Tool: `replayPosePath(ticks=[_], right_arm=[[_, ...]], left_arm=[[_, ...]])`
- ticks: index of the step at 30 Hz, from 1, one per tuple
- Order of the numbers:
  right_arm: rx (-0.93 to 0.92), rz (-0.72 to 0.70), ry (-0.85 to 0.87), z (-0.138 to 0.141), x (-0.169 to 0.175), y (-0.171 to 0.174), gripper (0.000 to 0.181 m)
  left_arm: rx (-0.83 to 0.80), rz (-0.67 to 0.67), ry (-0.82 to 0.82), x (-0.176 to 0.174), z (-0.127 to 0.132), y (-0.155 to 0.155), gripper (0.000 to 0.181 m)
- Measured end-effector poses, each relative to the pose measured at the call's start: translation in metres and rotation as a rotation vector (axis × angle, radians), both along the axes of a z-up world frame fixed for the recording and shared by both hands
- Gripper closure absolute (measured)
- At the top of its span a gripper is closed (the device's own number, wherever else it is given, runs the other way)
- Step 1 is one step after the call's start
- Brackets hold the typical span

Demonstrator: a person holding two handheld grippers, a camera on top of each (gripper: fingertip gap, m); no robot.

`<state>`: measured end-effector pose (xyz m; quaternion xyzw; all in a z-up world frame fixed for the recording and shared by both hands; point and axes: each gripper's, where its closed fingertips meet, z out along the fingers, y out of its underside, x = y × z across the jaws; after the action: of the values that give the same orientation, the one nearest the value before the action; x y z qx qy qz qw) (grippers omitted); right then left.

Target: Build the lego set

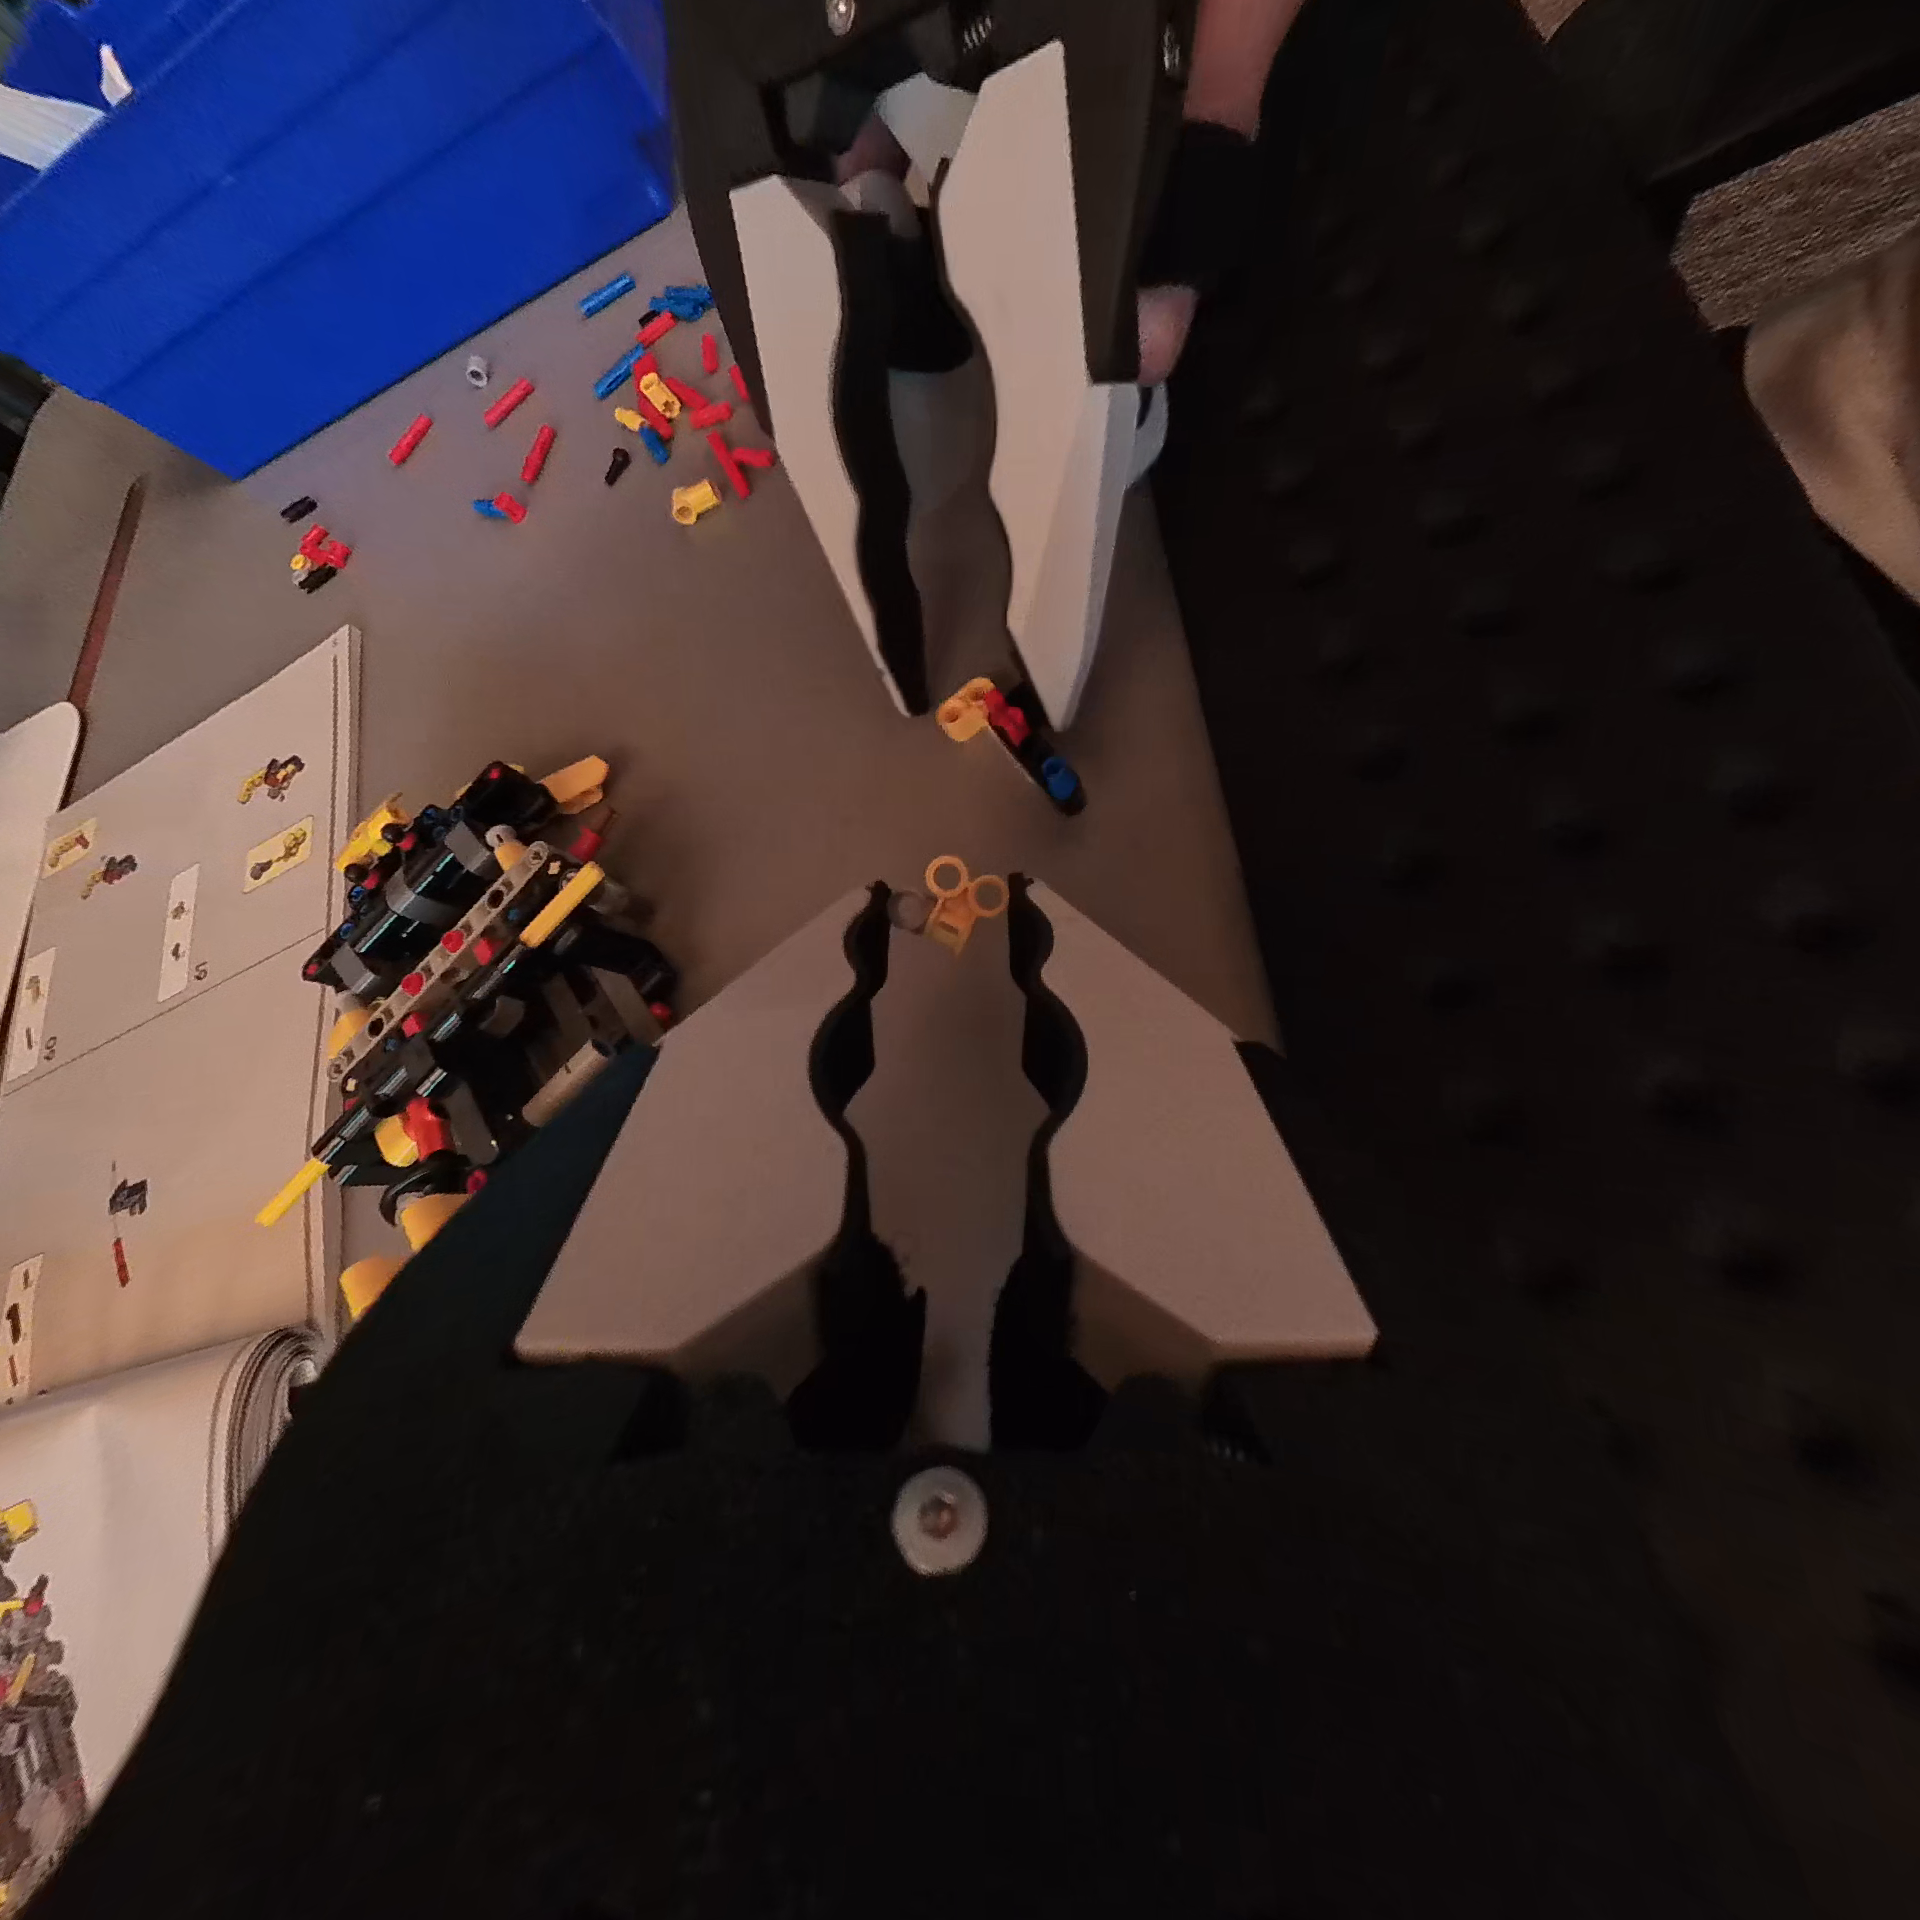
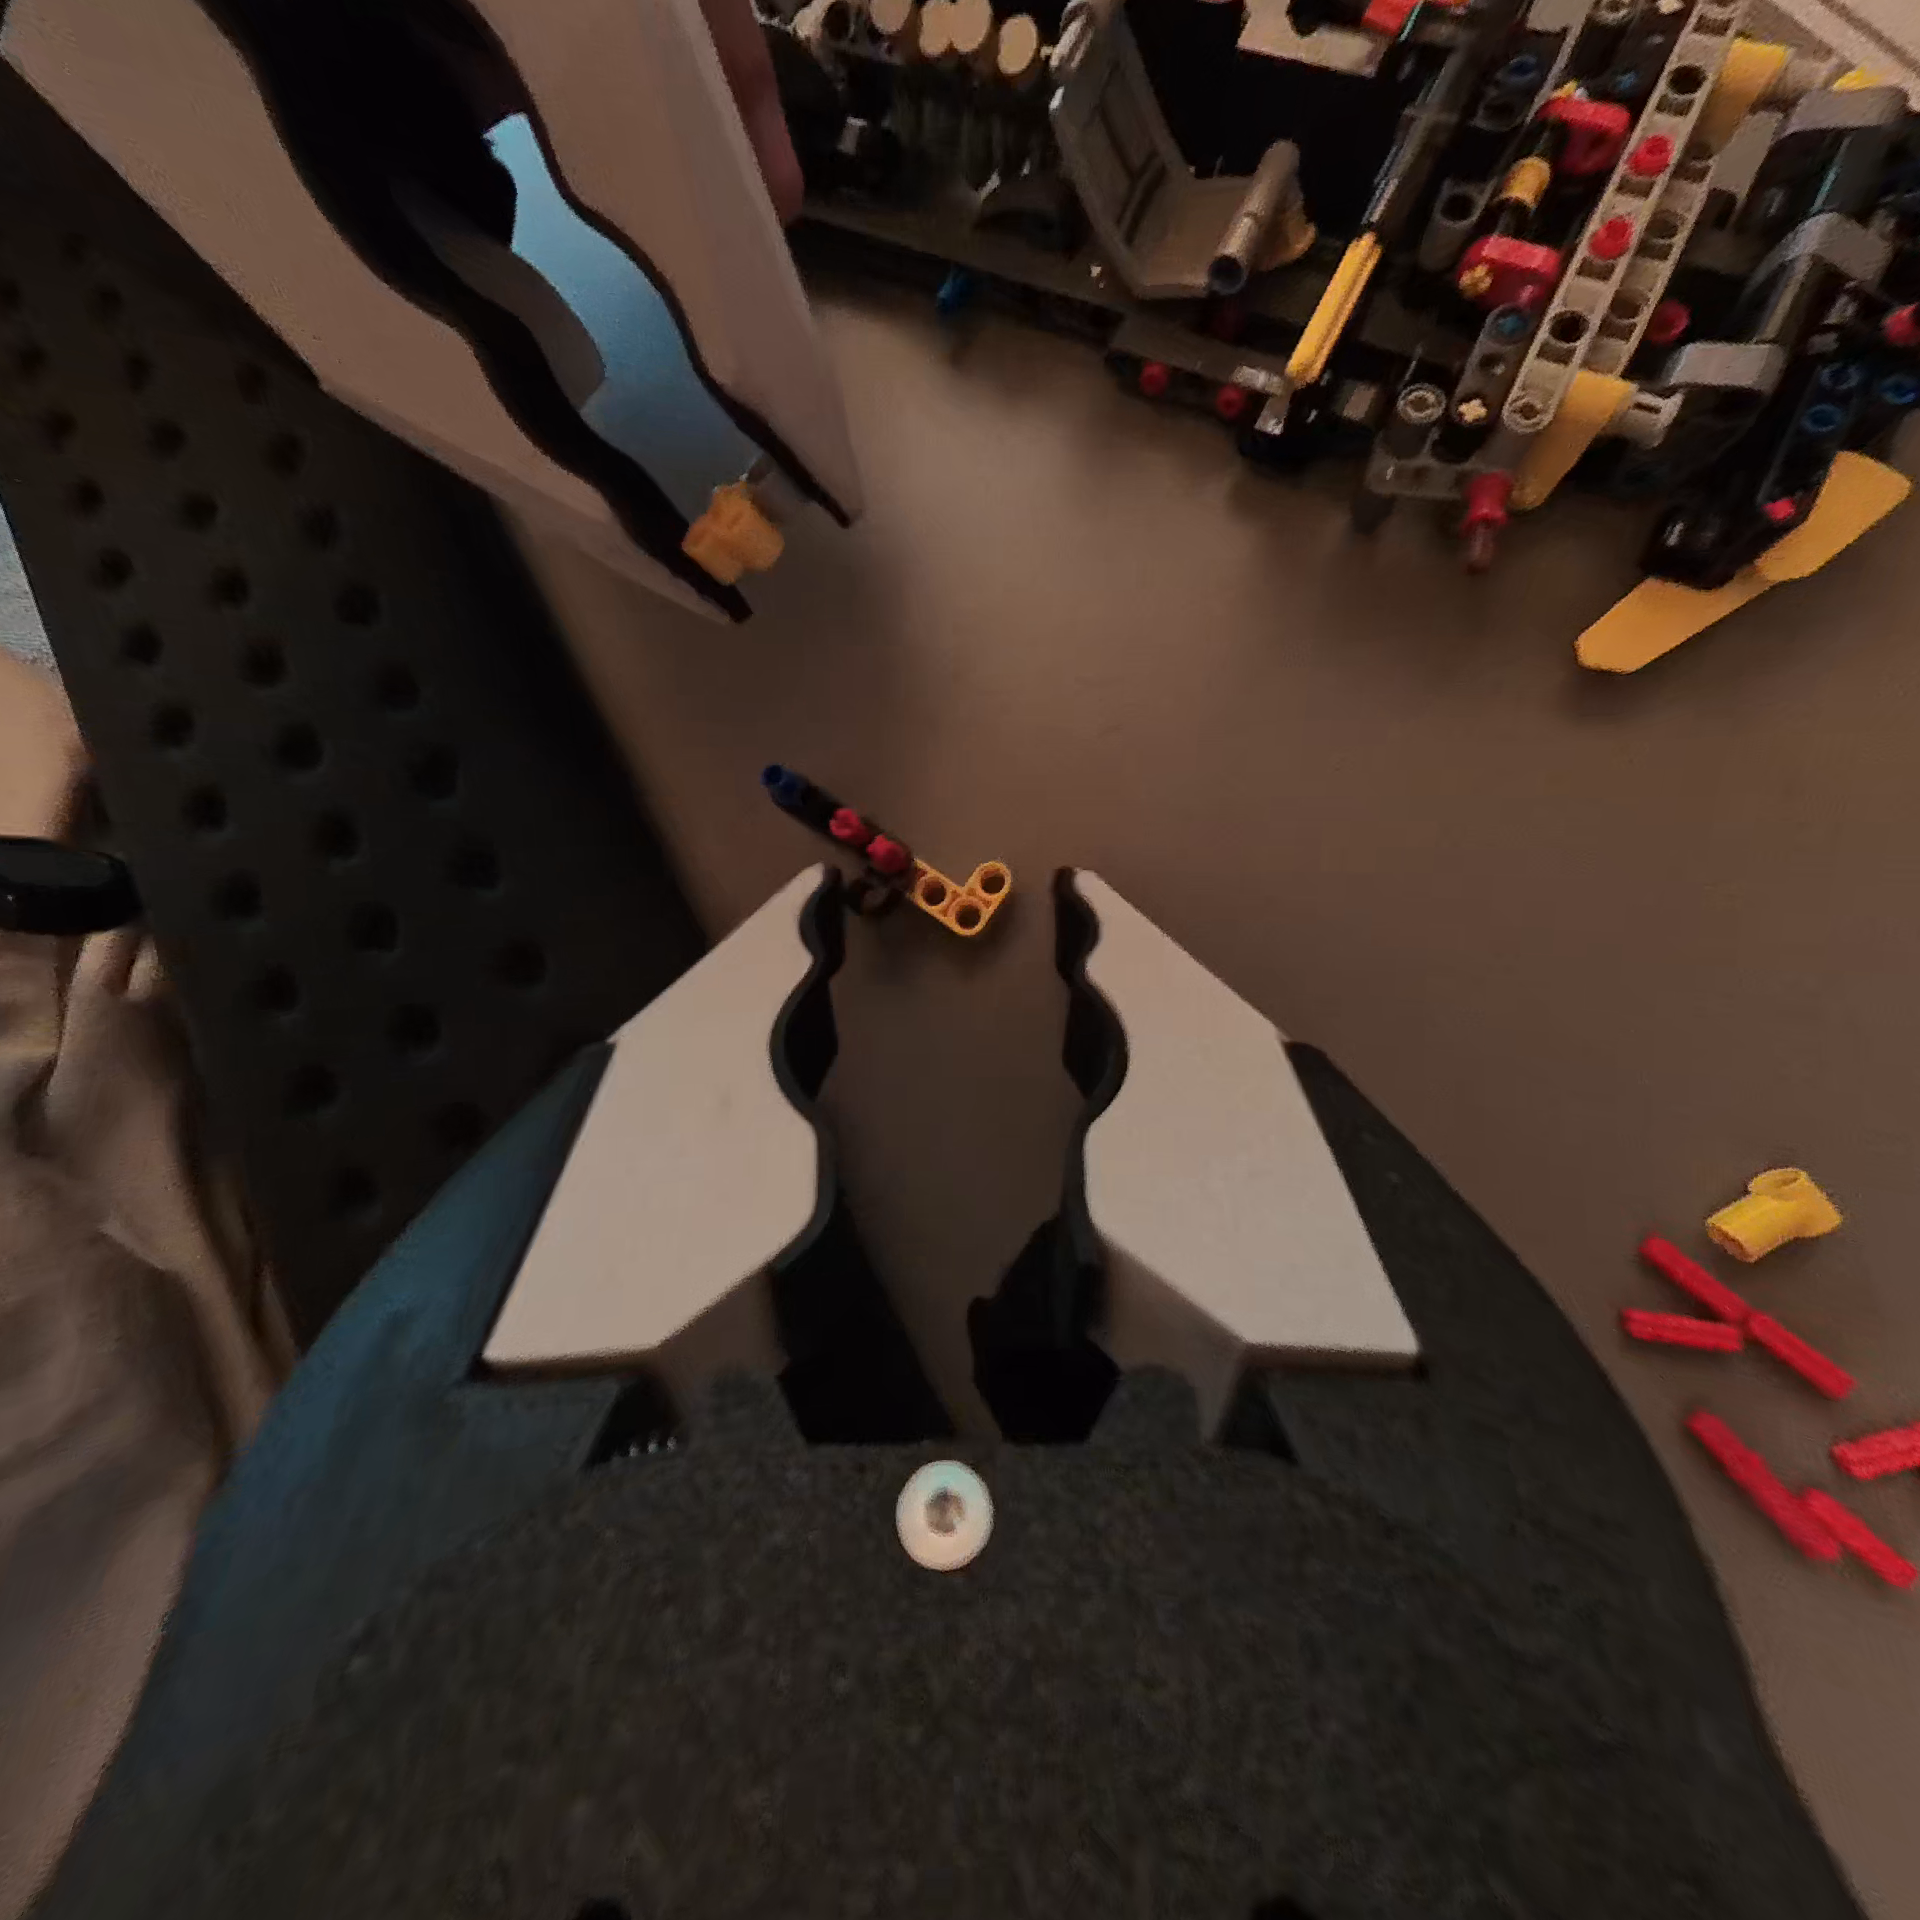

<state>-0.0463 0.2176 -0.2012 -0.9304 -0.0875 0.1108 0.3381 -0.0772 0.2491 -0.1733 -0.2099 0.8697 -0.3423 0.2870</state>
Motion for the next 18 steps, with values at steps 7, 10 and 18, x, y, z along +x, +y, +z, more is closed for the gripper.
replayPosePath(ticks=[7, 10, 18], right_arm=[[0.006, 0.057, -0.073, -0.004, 0.0, 0.004, 0.158], [0.066, 0.079, -0.151, 0.002, 0.0, 0.012, 0.165], [0.016, 0.131, -0.167, -0.002, -0.013, 0.026, 0.174]], left_arm=[[-0.032, 0.006, 0.002, 0.001, 0.003, -0.002, 0.157], [-0.063, 0.003, 0.022, 0.0, 0.003, -0.006, 0.157], [-0.027, 0.024, 0.06, 0.001, -0.008, -0.005, 0.157]])
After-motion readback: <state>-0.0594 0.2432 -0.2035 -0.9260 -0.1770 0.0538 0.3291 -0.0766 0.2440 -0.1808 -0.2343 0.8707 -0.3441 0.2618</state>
